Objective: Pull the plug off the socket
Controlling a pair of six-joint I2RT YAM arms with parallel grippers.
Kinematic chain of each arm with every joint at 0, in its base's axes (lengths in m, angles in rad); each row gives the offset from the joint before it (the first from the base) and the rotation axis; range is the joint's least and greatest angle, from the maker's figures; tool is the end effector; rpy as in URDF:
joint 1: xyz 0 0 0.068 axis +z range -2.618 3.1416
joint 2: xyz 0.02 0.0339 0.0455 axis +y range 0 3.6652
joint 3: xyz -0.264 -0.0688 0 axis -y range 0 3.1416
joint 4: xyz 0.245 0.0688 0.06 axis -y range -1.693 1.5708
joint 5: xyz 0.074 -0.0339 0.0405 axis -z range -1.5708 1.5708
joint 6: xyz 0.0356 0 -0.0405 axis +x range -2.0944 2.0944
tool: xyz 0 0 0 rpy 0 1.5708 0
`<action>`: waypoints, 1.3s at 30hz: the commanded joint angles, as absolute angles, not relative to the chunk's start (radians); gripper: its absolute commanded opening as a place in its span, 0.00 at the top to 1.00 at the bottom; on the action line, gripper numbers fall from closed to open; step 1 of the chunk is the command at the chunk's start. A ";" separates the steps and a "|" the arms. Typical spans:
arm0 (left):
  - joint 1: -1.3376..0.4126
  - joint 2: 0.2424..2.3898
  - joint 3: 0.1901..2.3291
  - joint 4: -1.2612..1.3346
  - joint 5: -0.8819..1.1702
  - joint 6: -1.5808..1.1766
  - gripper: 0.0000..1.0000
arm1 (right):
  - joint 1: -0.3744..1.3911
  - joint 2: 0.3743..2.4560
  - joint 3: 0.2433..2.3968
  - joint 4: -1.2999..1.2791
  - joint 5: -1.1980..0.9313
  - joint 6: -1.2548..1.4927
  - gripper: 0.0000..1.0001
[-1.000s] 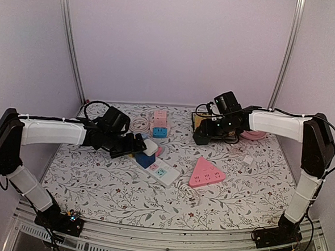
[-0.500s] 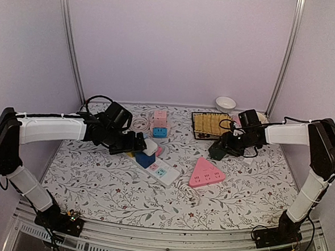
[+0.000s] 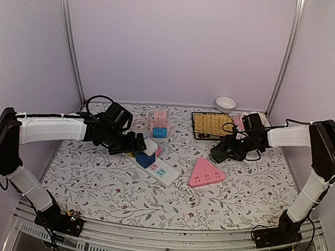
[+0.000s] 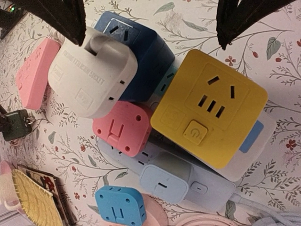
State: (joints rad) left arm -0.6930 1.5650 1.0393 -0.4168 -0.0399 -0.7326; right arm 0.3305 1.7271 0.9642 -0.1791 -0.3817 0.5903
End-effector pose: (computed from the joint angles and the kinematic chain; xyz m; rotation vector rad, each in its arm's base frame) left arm 0.2509 -0.2065 0.2178 -0.0682 2.5933 -0.5120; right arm 0.3198 0.1237 0.1618 0.1763 2.6208 0.8325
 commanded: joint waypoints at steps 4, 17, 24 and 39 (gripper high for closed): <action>-0.704 1.535 1.053 -0.437 -0.075 -0.721 0.03 | 0.325 1.656 0.963 -0.255 -0.283 0.550 0.23; -0.700 1.526 1.065 -0.440 -0.105 -0.720 0.03 | 0.345 1.615 1.010 -0.380 -0.158 0.471 0.22; -0.694 1.523 1.064 -0.440 -0.109 -0.734 0.03 | 0.467 1.617 1.107 -0.420 -0.073 0.428 0.21; -0.629 1.452 0.986 -0.426 -0.073 -0.790 0.03 | 0.712 1.807 1.382 -0.344 -0.235 0.422 0.22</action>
